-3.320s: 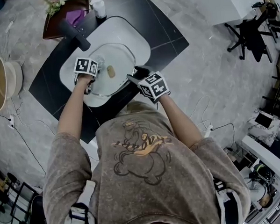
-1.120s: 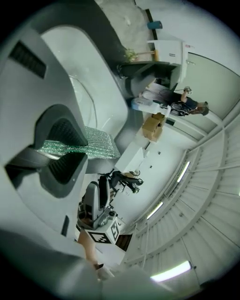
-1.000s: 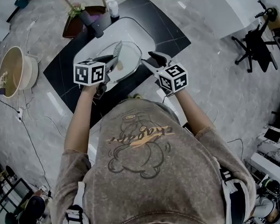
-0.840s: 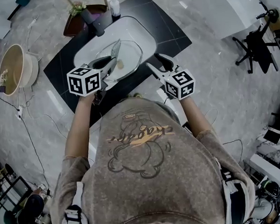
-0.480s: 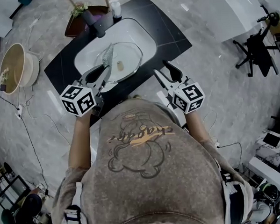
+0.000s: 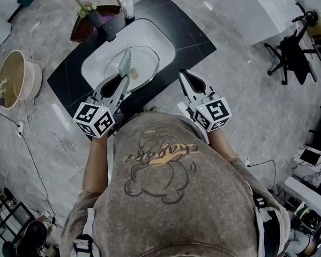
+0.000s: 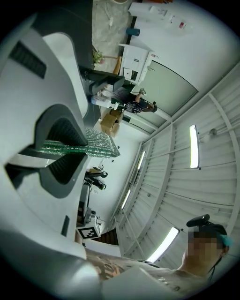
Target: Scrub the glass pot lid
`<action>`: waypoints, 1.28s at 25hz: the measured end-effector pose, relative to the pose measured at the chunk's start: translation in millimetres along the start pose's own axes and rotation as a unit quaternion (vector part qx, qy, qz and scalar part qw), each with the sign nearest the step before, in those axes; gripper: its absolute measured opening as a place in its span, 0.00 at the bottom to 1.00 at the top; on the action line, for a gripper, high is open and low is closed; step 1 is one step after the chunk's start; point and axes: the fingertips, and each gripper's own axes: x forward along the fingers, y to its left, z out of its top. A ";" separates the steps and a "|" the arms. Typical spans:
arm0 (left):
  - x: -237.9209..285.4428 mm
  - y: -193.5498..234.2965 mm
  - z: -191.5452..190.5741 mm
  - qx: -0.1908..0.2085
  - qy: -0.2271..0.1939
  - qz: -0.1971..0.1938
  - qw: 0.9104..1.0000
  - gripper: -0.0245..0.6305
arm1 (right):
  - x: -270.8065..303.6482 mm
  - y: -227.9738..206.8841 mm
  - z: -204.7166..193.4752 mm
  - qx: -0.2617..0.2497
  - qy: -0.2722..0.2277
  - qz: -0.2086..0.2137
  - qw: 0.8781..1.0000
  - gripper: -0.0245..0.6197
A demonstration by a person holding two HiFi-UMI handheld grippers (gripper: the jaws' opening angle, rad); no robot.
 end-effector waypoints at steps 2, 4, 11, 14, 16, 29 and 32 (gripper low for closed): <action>-0.2 -1.6 2.8 0.013 -0.014 0.005 1.000 0.13 | -0.8 -0.1 3.4 -0.004 -0.013 -0.004 1.000 0.08; -0.1 -1.9 5.9 0.028 -0.027 0.016 0.999 0.13 | 1.3 0.7 4.8 -0.004 -0.020 -0.004 1.000 0.08; 2.3 8.5 1.2 0.076 -0.049 0.056 0.994 0.13 | 20.9 5.9 -2.5 0.009 -0.035 0.002 0.999 0.08; 2.7 11.4 -3.3 0.087 -0.055 0.067 0.992 0.13 | 28.2 6.5 -10.6 0.013 -0.031 0.001 0.999 0.08; 3.1 12.9 -6.2 0.090 -0.058 0.072 0.992 0.13 | 31.7 4.6 -17.8 0.013 -0.028 -0.003 1.000 0.08; -1.4 25.7 -11.1 0.082 -0.063 0.096 0.990 0.13 | 36.1 -1.1 -29.8 0.021 -0.030 -0.021 0.999 0.08; -4.1 27.2 -11.9 0.078 -0.063 0.100 0.990 0.13 | 36.8 -2.2 -28.7 0.021 -0.029 -0.022 0.999 0.08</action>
